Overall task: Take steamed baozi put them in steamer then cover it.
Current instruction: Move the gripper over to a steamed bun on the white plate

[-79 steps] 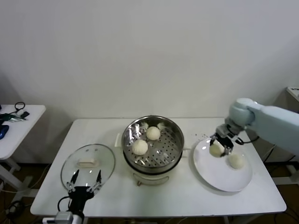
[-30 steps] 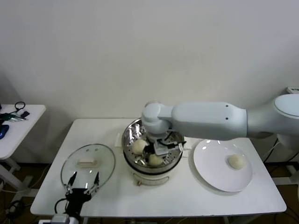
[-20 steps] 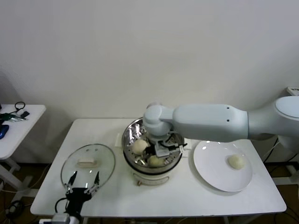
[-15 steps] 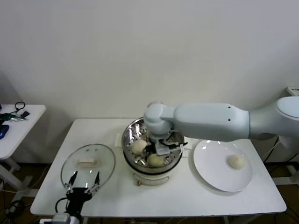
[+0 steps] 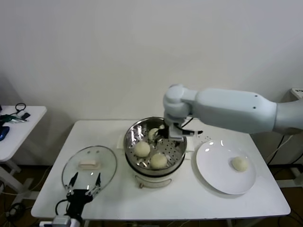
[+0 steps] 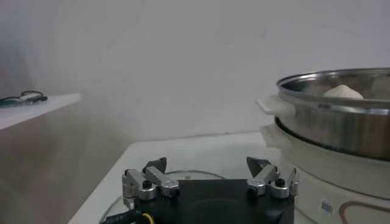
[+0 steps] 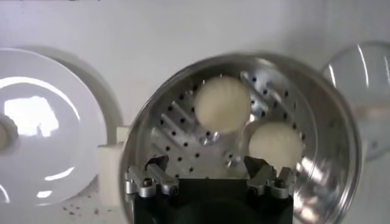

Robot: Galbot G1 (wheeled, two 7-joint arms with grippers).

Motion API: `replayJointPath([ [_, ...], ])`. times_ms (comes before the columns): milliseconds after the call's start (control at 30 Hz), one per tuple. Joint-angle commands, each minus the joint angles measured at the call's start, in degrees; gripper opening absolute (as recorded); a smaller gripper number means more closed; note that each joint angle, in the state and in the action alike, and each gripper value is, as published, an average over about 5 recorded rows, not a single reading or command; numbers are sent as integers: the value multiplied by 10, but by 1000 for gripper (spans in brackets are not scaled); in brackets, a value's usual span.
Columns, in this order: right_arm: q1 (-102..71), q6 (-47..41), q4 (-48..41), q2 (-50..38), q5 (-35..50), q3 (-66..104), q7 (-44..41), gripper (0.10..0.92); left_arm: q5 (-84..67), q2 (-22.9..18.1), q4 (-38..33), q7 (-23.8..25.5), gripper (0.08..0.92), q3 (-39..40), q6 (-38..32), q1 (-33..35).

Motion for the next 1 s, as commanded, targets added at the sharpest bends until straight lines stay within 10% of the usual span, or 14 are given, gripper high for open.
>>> replayJointPath([
  [33, 66, -134, -49, -115, 159, -53, 55, 823, 6, 0, -4, 0, 823, 5, 3, -5],
  [300, 59, -277, -60, -224, 235, -78, 11, 823, 6, 2, -8, 0, 823, 5, 0, 1],
  [1000, -361, -273, -200, -315, 33, 240, -3, 823, 20, -10, -18, 0, 823, 2, 2, 12],
])
